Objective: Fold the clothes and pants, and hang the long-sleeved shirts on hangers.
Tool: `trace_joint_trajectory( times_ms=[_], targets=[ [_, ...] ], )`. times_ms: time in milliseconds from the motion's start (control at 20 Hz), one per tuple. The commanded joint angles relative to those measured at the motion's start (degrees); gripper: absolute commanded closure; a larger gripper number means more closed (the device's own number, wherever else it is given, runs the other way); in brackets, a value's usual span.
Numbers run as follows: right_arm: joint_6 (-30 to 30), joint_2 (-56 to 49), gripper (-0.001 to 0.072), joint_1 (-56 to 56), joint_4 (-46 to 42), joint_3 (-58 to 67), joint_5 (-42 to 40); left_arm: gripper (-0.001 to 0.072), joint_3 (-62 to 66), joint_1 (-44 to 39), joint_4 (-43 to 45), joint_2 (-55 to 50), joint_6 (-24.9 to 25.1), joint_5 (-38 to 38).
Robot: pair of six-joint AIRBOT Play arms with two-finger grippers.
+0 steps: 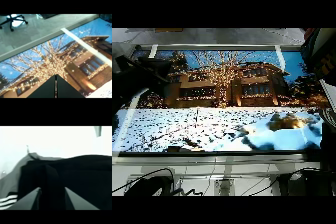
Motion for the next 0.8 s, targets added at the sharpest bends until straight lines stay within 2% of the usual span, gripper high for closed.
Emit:
trace_joint_trajectory(
  times_ms=[0,100,150,300,450,600,750],
  targets=[
    [-13.0,-0.1,0.0449,11.6,2.3,-0.5,-2.6,0.0698,0.0,0.1,0.0,-0.7,0.0,0.0],
    [-22.2,-0.1,0.0616,26.3,2.3,-1.2,-2.2,0.0698,0.0,0.1,0.0,-0.6,0.0,0.0],
    [-24.4,-0.2,0.0689,34.1,2.2,-1.8,-2.1,0.0699,0.0,0.1,0.0,-0.6,0.0,0.0],
    [-25.0,-0.2,0.0697,56.5,2.0,-3.9,-2.1,0.0698,0.0,0.1,0.0,-0.6,0.0,0.0],
    [-23.9,-0.2,0.0698,71.5,-1.7,-4.0,-3.6,0.0698,0.0,0.1,0.0,-0.6,0.0,0.0],
    [-22.9,-0.2,0.0698,77.5,-6.1,-4.0,-2.7,0.0698,0.0,0.1,0.0,-0.6,0.0,0.0],
    [-22.9,-0.2,0.0697,77.9,-10.0,-4.2,0.3,0.0699,0.0,0.1,0.0,-0.6,0.0,0.0]
  ],
)
